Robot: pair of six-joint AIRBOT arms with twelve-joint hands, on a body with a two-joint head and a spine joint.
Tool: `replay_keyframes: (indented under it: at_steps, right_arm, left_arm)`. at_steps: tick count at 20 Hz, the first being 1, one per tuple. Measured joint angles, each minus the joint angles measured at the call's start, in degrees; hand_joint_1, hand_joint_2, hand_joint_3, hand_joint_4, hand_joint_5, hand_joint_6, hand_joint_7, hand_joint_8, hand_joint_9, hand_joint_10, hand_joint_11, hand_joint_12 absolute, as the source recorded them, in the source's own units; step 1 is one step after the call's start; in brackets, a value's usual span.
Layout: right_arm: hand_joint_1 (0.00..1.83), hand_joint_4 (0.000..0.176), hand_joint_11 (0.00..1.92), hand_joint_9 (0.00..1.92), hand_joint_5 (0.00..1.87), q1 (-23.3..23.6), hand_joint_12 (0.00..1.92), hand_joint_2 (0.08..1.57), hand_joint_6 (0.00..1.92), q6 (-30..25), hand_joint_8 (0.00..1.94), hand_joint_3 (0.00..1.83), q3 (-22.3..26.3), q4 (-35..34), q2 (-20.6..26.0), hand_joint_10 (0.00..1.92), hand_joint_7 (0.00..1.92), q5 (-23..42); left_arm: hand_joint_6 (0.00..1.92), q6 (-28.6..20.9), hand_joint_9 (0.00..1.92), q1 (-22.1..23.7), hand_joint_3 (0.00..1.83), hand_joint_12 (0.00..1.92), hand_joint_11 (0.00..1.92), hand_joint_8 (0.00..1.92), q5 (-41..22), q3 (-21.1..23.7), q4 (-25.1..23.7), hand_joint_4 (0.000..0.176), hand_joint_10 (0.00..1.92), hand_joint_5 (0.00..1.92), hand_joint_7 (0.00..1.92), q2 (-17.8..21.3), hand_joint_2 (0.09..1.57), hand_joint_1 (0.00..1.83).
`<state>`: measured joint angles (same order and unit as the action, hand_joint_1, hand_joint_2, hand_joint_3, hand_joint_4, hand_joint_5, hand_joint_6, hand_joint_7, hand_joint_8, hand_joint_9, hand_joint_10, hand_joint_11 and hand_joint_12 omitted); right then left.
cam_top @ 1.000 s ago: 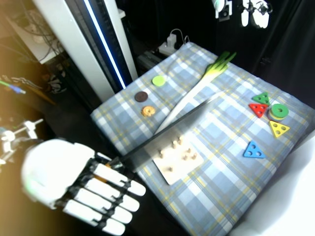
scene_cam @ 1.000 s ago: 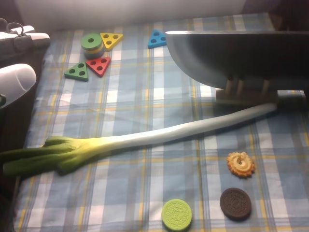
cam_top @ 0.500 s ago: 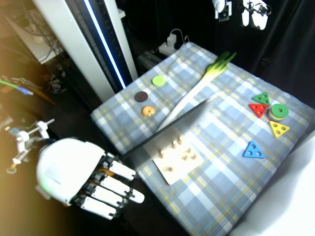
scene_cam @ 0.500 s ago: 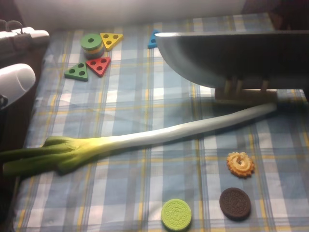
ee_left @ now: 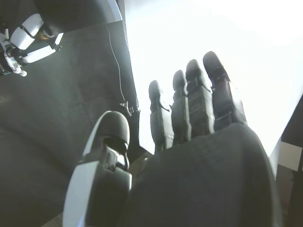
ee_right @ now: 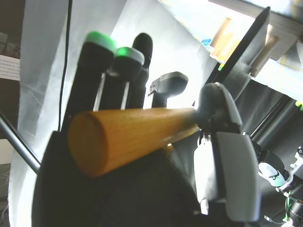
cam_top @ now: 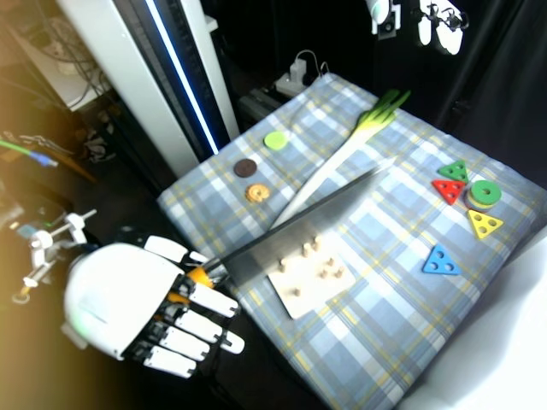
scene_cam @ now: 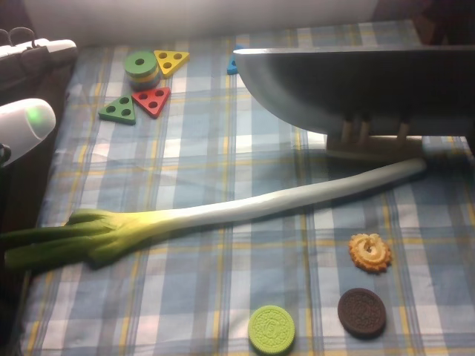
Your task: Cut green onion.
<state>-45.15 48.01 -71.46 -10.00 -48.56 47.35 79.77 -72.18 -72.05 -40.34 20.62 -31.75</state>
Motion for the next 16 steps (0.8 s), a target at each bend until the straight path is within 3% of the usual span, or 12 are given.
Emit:
replay_keyframes:
  at_steps: [2,3,6,7,8,11,12,16]
  right_arm:
    - [0.42,0.176,1.22,1.18,0.93,0.0,1.92,1.43,1.92,-0.1,1.94,0.0,0.0,0.2,0.0,1.92,1.11,0.0]
    - [0.47,0.168,1.19,1.12,0.83,0.0,1.92,1.46,1.92,0.0,1.94,0.0,0.0,0.3,0.0,1.92,1.0,0.2]
    - [0.54,0.176,1.19,1.14,0.84,0.4,1.92,1.47,1.92,0.1,1.94,0.0,1.4,0.4,1.3,1.92,1.01,3.1]
    - [0.54,0.176,1.22,1.17,0.88,0.8,1.92,1.47,1.92,0.1,1.94,0.0,1.8,0.4,1.9,1.92,1.06,4.9]
    - [0.52,0.168,1.28,1.22,0.88,1.0,1.92,1.46,1.92,0.1,1.94,0.0,1.8,0.3,2.0,1.92,1.11,5.9]
    - [0.46,0.135,1.37,1.33,0.92,2.3,1.92,1.46,1.92,0.1,1.94,0.0,1.8,-0.4,2.1,1.92,1.21,8.7]
    - [0.48,0.085,1.37,1.33,0.9,2.7,1.92,1.47,1.92,0.1,1.94,0.0,2.0,-0.2,2.1,1.92,1.2,9.4]
    - [0.55,0.067,1.41,1.38,1.01,2.7,1.92,1.49,1.92,0.2,1.94,0.0,3.8,0.0,2.8,1.92,1.29,12.4]
  left_arm:
    - [0.0,0.0,0.27,0.0,0.13,0.7,0.0,0.0,0.0,0.0,0.0,0.086,0.01,0.42,0.3,0.0,1.57,0.31]
    - [0.0,0.0,0.25,0.0,0.12,0.63,0.0,0.0,0.0,0.0,0.0,0.089,0.01,0.4,0.28,0.0,1.57,0.25]
    - [0.0,0.0,0.26,0.0,0.1,0.61,0.0,0.0,0.1,0.0,0.0,0.057,0.0,0.39,0.28,0.0,1.57,0.17]
    - [0.01,0.0,0.27,0.0,0.07,0.65,0.0,0.01,0.1,0.0,0.0,0.034,0.01,0.41,0.3,0.0,1.57,0.17]
    - [0.01,0.0,0.28,0.0,0.06,0.67,0.0,0.01,0.1,0.0,0.0,0.015,0.01,0.43,0.32,0.0,1.57,0.22]
    - [0.0,0.0,0.31,0.0,0.04,0.67,0.0,0.01,0.1,0.0,0.1,0.004,0.01,0.42,0.34,-0.3,1.57,0.23]
    - [0.0,0.0,0.31,0.0,0.03,0.67,0.0,0.01,0.3,0.0,-0.1,0.0,0.01,0.41,0.34,-0.3,1.57,0.22]
    - [0.0,0.0,0.33,0.5,0.01,0.64,0.0,0.01,1.6,0.0,-1.4,0.0,0.01,0.32,0.35,-0.3,1.55,0.06]
